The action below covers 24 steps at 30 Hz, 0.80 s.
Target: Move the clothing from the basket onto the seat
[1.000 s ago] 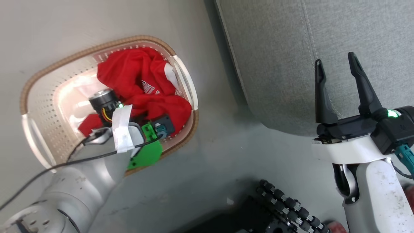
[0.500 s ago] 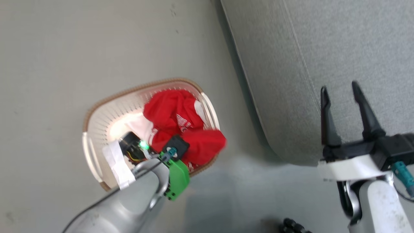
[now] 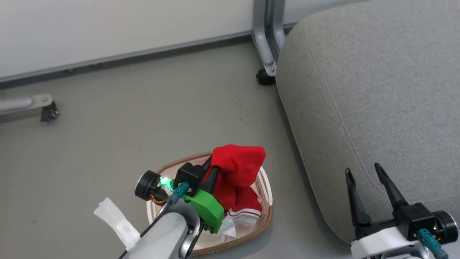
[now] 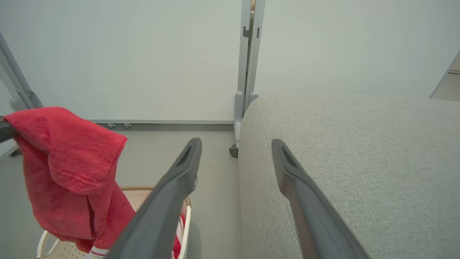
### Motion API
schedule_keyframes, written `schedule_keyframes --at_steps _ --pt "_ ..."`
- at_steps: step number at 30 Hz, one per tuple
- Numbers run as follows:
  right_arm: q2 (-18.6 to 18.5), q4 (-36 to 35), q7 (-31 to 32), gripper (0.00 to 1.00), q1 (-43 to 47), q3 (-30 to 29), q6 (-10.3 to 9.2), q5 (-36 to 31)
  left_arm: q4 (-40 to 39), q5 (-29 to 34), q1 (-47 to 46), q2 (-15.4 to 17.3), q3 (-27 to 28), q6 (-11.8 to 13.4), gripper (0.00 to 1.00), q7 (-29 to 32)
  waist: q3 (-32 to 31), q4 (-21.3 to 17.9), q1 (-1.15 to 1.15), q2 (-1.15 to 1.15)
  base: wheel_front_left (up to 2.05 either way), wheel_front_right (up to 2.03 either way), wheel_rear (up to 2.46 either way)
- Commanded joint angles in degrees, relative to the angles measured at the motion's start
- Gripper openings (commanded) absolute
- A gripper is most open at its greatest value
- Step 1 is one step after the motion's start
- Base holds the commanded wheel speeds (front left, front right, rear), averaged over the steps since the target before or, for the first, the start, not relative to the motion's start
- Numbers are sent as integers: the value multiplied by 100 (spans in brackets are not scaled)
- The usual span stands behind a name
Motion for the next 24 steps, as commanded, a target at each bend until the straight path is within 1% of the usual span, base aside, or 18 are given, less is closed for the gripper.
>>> schedule_keyframes --at_steps 1,6,12,14,18,24 --pt "-9 32 -19 100 143 29 -2 51 -171 138 178 -24 127 25 0 -20 -1027 614 1 0 0 0 0" --pt "-18 85 -19 100 272 156 -2 77 -828 462 278 -96 635 49 0 -19 -1261 645 1 0 0 0 0" --pt "-10 114 -19 100 369 314 -2 95 -1343 742 283 -208 1000 -62 0 -20 -1409 611 1 0 0 0 0" --pt "-27 119 -19 100 399 376 -2 103 -1435 862 251 -233 1056 -89 0 -20 -1432 596 1 0 0 0 0" --pt "-75 111 -19 100 396 491 -2 102 -1602 880 211 -270 1151 -211 0 -20 -1443 581 1 0 0 0 0" --pt "-171 54 -19 100 346 788 -2 191 -1754 904 154 -307 1075 -346 0 -21 -1455 612 1 0 0 0 0"
